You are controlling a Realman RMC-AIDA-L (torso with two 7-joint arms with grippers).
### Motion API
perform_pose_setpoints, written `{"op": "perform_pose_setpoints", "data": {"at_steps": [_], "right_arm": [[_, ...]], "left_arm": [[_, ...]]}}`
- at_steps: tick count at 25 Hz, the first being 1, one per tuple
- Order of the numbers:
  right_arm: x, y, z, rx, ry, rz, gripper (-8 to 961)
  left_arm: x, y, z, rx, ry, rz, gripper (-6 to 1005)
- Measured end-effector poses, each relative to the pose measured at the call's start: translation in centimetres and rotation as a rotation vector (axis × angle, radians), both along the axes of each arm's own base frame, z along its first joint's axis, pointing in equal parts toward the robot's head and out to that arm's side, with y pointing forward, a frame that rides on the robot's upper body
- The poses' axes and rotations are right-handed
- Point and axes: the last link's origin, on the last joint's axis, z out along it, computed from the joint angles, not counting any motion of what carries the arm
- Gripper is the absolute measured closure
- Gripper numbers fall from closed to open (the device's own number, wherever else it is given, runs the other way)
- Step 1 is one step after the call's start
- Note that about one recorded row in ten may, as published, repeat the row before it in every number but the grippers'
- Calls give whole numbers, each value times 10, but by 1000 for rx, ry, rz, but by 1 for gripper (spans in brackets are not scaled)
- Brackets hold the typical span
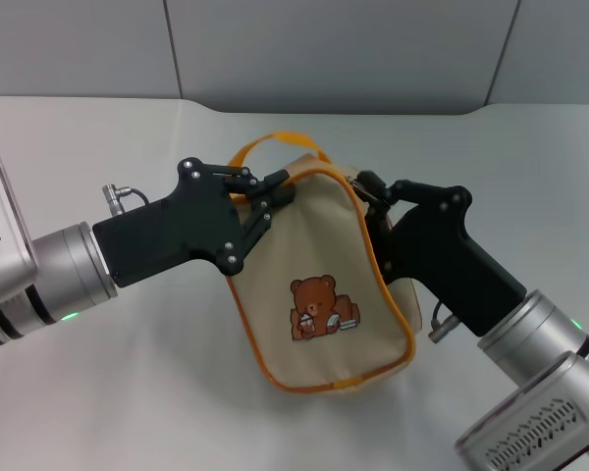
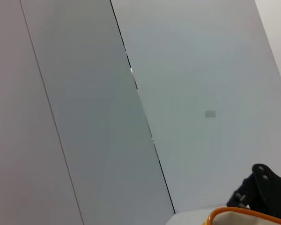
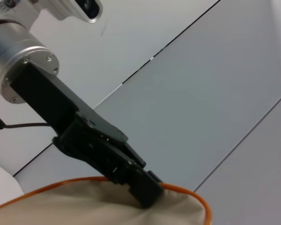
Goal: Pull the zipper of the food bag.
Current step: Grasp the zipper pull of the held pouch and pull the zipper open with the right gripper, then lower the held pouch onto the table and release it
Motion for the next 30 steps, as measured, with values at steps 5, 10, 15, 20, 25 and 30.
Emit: {"op": "perform_pose_setpoints", "data": {"at_steps": [5, 10, 15, 20, 25, 30], "right_arm": [[13, -16, -3, -18, 5, -46, 936], [37, -57, -7, -45, 10, -113, 950], [59, -105, -10, -80, 6, -176, 952], [64, -120, 1, -37, 44, -179, 929], [62, -120, 12, 1, 83, -144, 900], [66, -108, 22, -42, 222, -197, 802]], "left_arm": [[1, 1, 1, -4, -5, 5, 937], [2, 3, 1, 0, -3, 7, 934], [1, 5, 1, 5, 3, 17, 931], [0, 5, -2, 1, 6, 28, 928], [-2, 3, -3, -14, -9, 57, 925], [-8, -5, -11, -40, -49, 118, 922]]}}
